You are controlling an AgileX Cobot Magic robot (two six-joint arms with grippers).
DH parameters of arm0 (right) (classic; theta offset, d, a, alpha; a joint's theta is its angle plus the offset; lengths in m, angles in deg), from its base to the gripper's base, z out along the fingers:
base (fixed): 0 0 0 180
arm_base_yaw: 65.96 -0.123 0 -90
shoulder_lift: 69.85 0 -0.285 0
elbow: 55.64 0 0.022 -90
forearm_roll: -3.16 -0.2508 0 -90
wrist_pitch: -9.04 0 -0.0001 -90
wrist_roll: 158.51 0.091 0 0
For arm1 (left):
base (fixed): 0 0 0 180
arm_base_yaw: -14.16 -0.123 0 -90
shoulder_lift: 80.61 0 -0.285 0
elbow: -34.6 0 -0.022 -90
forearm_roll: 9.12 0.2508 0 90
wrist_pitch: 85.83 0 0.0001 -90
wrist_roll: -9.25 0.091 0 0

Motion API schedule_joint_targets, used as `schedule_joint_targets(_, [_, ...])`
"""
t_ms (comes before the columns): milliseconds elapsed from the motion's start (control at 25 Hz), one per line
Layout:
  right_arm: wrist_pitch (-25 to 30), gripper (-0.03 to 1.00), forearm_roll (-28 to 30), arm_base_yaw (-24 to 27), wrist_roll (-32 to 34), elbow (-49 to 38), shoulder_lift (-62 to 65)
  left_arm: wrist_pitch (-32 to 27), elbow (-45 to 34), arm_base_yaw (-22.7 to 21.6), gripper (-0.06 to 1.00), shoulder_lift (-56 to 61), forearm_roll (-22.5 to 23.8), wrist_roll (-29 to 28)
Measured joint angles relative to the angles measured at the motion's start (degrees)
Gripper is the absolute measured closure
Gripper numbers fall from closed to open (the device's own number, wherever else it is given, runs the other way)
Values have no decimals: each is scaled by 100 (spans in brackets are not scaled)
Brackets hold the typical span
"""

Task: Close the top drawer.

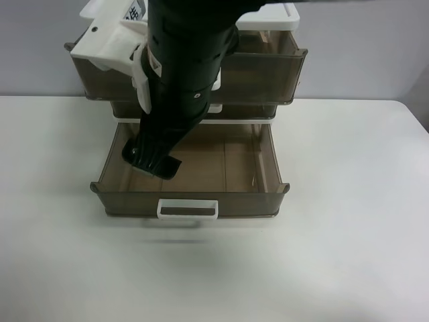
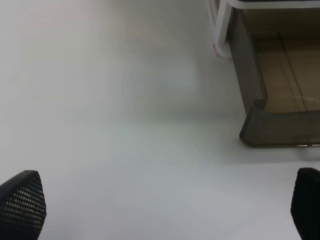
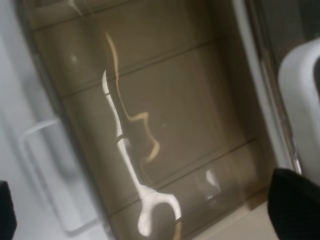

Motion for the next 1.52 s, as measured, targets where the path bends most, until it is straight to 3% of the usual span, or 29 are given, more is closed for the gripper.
schedule_joint_targets(560, [-1133,-2,-430,1144,-259,0,-47,0,0,0,-5,0,0,0])
schedule_joint_targets(840, [-1173,-2,-749,1315,-265,0,-97,0,0,0,-5,0,0,0])
schedule_joint_targets(1040, [-568,-3,-731,1076,-302,0,816,0,0,0,-5,0,0,0])
schedule_joint_targets(1280, [1233,-3,-1013,997,-313,0,2331,0,0,0,-5,0,0,0])
schedule_joint_targets(1520, [1458,-3,-1033,997,-206,-353,3372,0,0,0,-5,0,0,0])
